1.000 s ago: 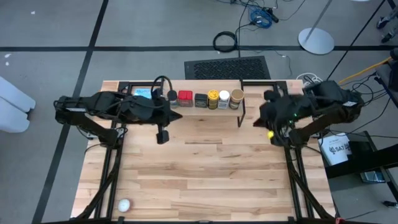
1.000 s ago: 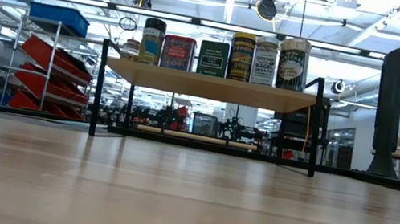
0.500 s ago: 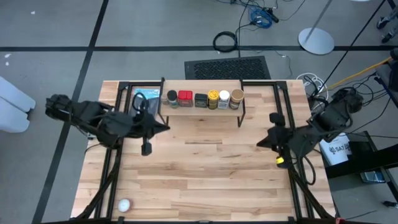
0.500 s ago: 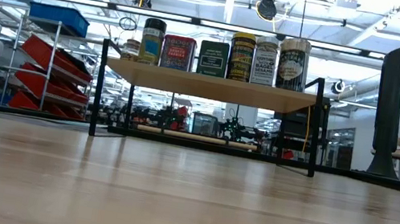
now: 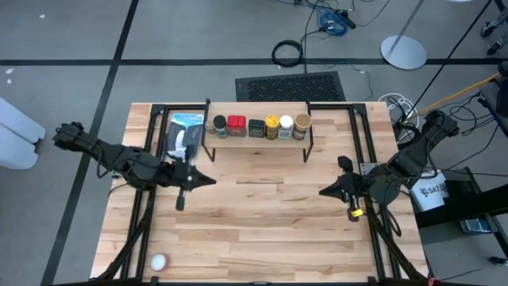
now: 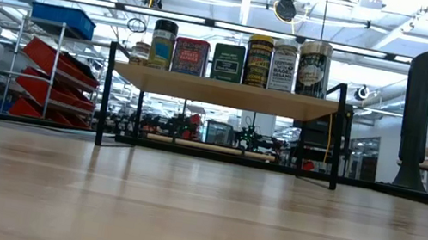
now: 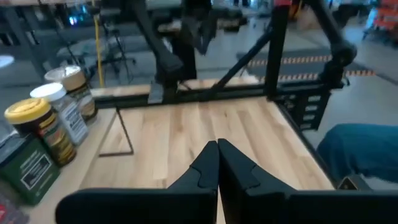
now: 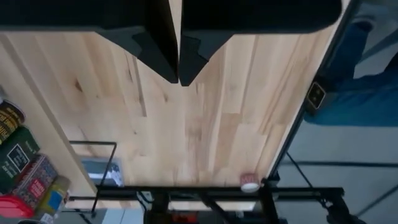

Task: Shelf spices
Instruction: Return to Home Position

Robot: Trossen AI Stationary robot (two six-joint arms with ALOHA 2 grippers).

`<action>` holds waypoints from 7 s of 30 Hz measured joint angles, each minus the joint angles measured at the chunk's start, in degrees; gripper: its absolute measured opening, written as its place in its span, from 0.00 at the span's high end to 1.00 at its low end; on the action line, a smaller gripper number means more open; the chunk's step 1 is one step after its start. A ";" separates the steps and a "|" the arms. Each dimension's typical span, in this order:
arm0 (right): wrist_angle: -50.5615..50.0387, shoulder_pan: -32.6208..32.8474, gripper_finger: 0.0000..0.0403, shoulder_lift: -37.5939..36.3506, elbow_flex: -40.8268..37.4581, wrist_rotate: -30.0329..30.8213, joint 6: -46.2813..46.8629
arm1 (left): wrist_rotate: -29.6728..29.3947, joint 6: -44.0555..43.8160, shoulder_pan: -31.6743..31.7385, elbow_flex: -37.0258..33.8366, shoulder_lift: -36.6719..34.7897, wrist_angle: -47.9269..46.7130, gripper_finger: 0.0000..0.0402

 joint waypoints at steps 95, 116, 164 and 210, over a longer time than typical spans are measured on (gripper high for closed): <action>38.20 -29.05 1.00 -44.45 -47.39 -31.76 -19.16 | 18.62 -1.53 23.81 -48.94 -46.00 20.73 0.99; 37.21 -29.05 1.00 -48.04 -51.17 -29.46 -18.89 | 17.62 -0.12 23.81 -48.92 -49.71 13.60 0.99; 36.57 -39.56 1.00 -49.46 -51.12 -36.02 -26.95 | 18.11 0.12 23.81 -48.92 -49.65 13.47 0.99; 37.09 -39.39 1.00 -48.27 -51.12 -38.45 -24.83 | 14.15 8.96 18.06 -48.91 -49.09 13.76 1.00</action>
